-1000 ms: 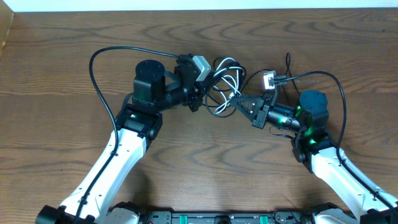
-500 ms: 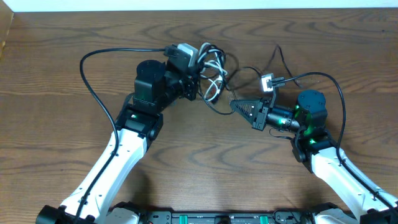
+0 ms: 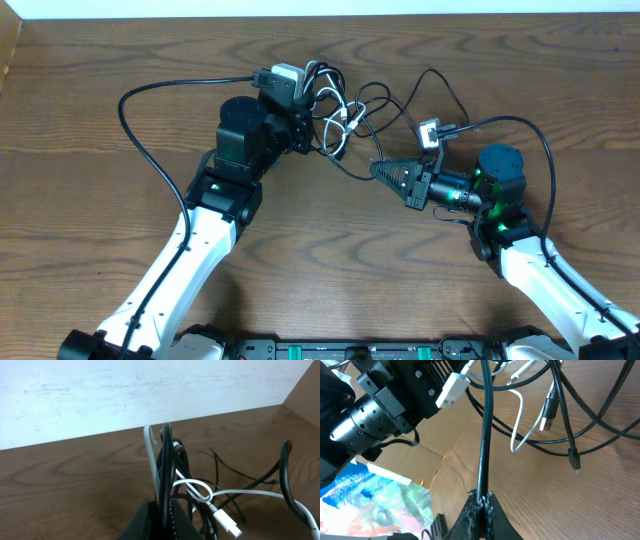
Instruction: Untangle cables
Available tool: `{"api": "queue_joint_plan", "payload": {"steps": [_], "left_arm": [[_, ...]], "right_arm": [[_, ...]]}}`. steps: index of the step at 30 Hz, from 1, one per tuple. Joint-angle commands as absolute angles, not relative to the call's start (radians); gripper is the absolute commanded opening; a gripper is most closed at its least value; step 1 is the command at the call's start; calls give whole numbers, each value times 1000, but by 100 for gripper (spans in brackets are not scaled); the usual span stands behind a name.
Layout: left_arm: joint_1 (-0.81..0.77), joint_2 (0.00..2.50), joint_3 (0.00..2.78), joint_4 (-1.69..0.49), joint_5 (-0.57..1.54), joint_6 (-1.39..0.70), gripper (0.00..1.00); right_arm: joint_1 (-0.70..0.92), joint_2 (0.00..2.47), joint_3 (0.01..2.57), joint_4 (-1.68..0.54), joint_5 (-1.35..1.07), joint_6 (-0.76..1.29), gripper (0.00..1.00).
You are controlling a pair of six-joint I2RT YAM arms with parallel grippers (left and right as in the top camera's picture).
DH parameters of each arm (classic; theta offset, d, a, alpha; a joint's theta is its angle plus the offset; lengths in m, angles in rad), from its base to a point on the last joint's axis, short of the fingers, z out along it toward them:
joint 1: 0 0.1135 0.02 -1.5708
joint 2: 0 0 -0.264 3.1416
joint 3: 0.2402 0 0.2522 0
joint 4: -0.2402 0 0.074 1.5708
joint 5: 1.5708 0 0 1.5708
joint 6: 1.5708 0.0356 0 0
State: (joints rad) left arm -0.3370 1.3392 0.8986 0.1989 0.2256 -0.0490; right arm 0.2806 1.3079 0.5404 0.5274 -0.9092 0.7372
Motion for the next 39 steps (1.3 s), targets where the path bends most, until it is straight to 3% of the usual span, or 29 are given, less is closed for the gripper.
{"api": "queue_joint_plan", "payload": {"steps": [1, 8, 10, 13, 15, 18, 22, 34, 39], "left_arm": [[-331, 1335, 926, 210, 189, -52, 8], [-331, 1335, 926, 202, 132, -93, 8], [-331, 1335, 926, 201, 130, -92, 7], [-331, 1335, 926, 202, 130, -92, 8], [-331, 1335, 926, 202, 130, -92, 8], [-331, 1335, 926, 202, 130, -92, 8], [-331, 1335, 926, 198, 157, -92, 8], [-331, 1335, 926, 196, 583, -70, 8], [-331, 1335, 926, 195, 719, 24, 8]], "right_arm": [[287, 1303, 544, 509, -906, 730, 1], [287, 1303, 544, 347, -735, 876, 2], [287, 1303, 544, 347, -734, 878, 16], [287, 1303, 544, 347, -735, 878, 70], [287, 1303, 544, 347, -735, 878, 84], [287, 1303, 544, 348, -736, 878, 92], [287, 1303, 544, 356, -735, 874, 93], [286, 1303, 544, 528, -697, 697, 93], [286, 1303, 544, 536, -698, 698, 69]]}}
